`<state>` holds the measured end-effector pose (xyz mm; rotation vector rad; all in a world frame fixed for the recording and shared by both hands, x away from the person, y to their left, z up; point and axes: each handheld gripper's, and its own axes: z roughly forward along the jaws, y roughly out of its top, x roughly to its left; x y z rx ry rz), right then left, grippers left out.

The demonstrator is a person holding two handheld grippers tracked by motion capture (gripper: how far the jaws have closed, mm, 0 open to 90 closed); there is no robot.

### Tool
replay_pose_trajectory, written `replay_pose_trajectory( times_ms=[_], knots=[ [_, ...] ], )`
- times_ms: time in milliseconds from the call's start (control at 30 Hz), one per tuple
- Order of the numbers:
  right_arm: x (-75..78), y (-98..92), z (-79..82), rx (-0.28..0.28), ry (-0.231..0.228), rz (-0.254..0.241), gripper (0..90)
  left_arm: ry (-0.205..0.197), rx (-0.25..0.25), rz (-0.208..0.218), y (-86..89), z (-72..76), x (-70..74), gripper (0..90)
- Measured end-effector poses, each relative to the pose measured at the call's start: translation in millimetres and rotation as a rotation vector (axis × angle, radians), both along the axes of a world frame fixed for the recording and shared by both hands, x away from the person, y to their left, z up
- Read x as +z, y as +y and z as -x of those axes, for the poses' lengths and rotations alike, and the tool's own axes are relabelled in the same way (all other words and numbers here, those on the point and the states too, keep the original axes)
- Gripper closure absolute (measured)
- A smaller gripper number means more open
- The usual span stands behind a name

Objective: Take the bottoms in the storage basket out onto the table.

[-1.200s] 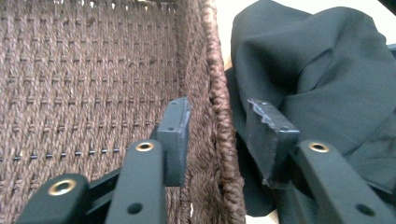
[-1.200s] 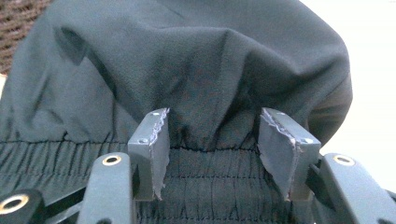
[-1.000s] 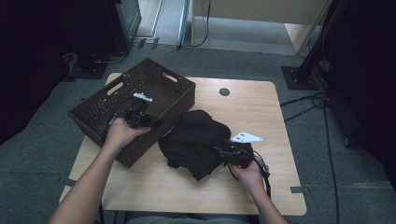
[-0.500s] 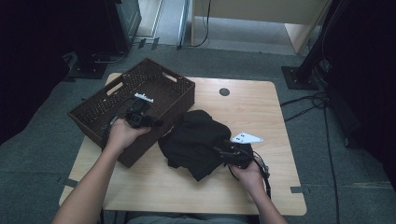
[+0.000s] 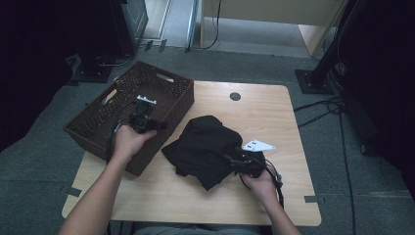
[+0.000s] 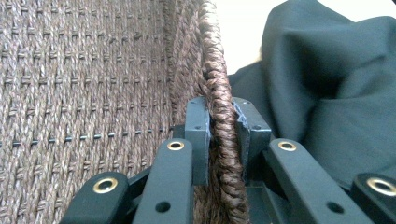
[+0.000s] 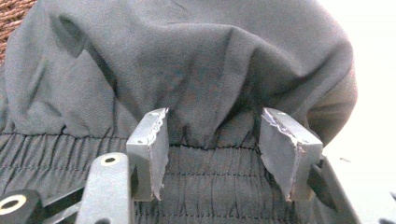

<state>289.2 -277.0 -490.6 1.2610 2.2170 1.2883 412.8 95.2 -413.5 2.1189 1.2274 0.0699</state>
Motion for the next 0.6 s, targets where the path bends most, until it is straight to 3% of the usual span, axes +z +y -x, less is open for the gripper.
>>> replay_pose_trajectory(
  times_ms=[267,600],
  knots=[
    [-0.5,-0.9,1.0,0.002,-0.006,0.001,42.9,-0.004,0.160,0.000,21.0,-5.3,0.3,77.9],
    [-0.8,-0.8,1.1,0.001,-0.004,0.002,42.9,0.021,0.261,0.000,42.1,-12.2,2.0,78.3]
  ],
)
